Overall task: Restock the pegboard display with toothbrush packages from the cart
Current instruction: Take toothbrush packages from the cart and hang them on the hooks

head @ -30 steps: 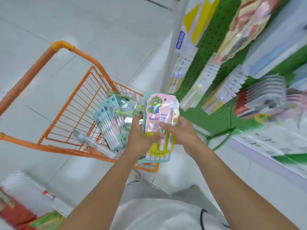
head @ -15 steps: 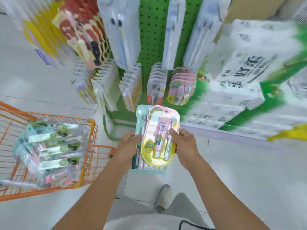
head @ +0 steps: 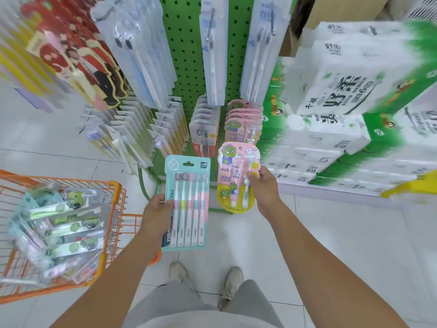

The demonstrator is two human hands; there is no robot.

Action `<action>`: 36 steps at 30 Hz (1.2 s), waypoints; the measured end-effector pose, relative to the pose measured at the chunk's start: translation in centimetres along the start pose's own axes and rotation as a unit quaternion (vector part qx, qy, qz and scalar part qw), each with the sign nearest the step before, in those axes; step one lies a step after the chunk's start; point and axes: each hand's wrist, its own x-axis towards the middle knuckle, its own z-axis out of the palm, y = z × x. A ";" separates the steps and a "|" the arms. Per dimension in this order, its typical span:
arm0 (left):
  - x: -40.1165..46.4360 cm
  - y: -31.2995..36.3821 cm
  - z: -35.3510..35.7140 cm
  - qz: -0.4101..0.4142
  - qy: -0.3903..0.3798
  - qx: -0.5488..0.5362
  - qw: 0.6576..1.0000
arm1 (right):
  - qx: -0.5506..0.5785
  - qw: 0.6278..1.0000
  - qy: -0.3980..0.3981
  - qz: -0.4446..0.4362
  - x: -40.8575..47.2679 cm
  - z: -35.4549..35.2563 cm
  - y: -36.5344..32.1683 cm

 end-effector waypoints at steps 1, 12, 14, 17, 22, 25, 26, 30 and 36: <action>0.2 0.0 -0.1 -0.001 -0.007 0.004 1.000 | -0.002 1.000 0.002 0.001 0.5 0.0 0.3; 0.9 0.8 0.6 -0.012 -0.051 0.002 0.999 | 0.018 1.000 0.016 0.001 1.9 -0.7 2.1; 1.0 1.0 0.8 -0.013 -0.055 0.008 0.998 | 0.018 1.000 0.021 0.007 1.9 -0.9 2.3; 1.2 1.2 0.9 -0.017 -0.060 0.008 0.998 | 0.013 1.000 0.018 0.016 2.6 -0.9 2.7; 1.7 1.6 1.0 -0.017 -0.072 0.007 0.997 | -0.016 0.999 0.010 0.038 5.2 -0.7 2.4; 2.0 1.5 0.9 -0.016 -0.075 0.014 0.997 | -0.023 0.999 0.012 0.029 7.0 -0.4 1.4; 2.0 1.4 0.9 -0.019 -0.077 0.013 0.997 | -0.026 0.999 0.014 0.026 7.5 -0.3 1.1; 2.0 1.0 0.7 -0.026 -0.071 0.012 0.997 | -0.053 0.998 0.025 0.025 9.4 0.0 0.4; 1.8 0.6 0.0 -0.024 -0.061 0.019 0.998 | -0.098 0.986 0.114 0.065 11.5 0.0 0.3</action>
